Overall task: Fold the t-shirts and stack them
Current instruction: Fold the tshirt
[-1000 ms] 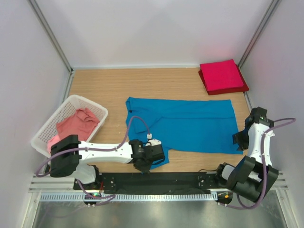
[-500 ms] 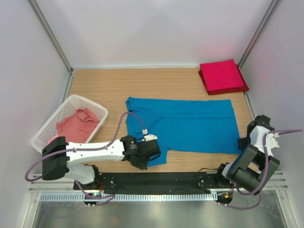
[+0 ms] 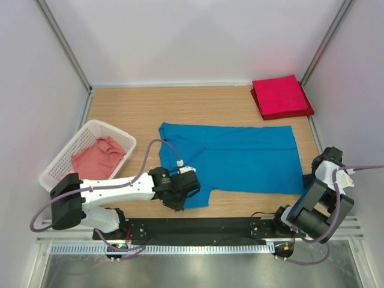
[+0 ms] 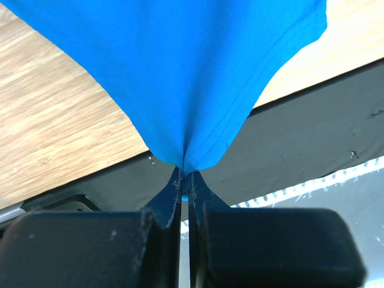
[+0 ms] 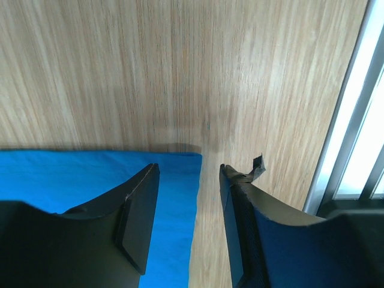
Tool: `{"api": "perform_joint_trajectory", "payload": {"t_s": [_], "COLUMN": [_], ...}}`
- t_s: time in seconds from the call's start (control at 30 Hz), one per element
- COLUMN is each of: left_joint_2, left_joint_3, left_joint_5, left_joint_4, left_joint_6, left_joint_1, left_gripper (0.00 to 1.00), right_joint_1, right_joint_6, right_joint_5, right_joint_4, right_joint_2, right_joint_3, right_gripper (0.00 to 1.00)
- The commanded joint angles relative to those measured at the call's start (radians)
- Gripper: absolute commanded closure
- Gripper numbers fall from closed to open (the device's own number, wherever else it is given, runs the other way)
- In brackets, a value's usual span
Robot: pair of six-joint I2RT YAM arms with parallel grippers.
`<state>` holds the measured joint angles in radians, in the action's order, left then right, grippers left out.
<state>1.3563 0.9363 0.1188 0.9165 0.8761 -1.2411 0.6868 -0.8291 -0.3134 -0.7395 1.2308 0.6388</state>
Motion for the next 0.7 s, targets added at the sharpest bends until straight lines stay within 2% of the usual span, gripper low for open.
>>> {"api": "perform_joint_trajectory", "payload": {"t_s": [0.0, 0.2, 0.4, 0.6, 0.63, 0.67], "left_joint_2": [-0.026, -0.037, -0.036, -0.036, -0.039, -0.042], "left_joint_3": [0.042, 0.053, 0.064, 0.068, 0.067, 0.065], "left_joint_5": [-0.013, -0.024, -0.025, -0.024, -0.024, -0.022], "left_joint_4": [0.013, 0.004, 0.002, 0.005, 0.004, 0.001], "left_joint_6": [-0.026, -0.034, -0.045, -0.055, -0.054, -0.048], "left_joint_1": [0.022, 0.055, 0.063, 0.077, 0.083, 0.086], "left_gripper": [1.0, 1.0, 1.0, 1.0, 1.0, 1.0], "right_joint_1": [0.003, 0.005, 0.005, 0.003, 0.005, 0.005], "right_joint_6": [-0.008, -0.024, -0.036, -0.051, -0.048, -0.039], "right_joint_5": [-0.027, -0.032, -0.047, -0.046, -0.046, -0.041], "right_joint_4": [0.025, -0.001, 0.0, 0.019, 0.017, 0.019], "right_joint_2": [0.029, 0.015, -0.059, 0.032, 0.041, 0.051], "right_joint_3": [0.007, 0.007, -0.027, -0.015, -0.01, -0.007], "right_gripper": [0.5, 0.54, 0.5, 0.49, 0.55, 0.57]}}
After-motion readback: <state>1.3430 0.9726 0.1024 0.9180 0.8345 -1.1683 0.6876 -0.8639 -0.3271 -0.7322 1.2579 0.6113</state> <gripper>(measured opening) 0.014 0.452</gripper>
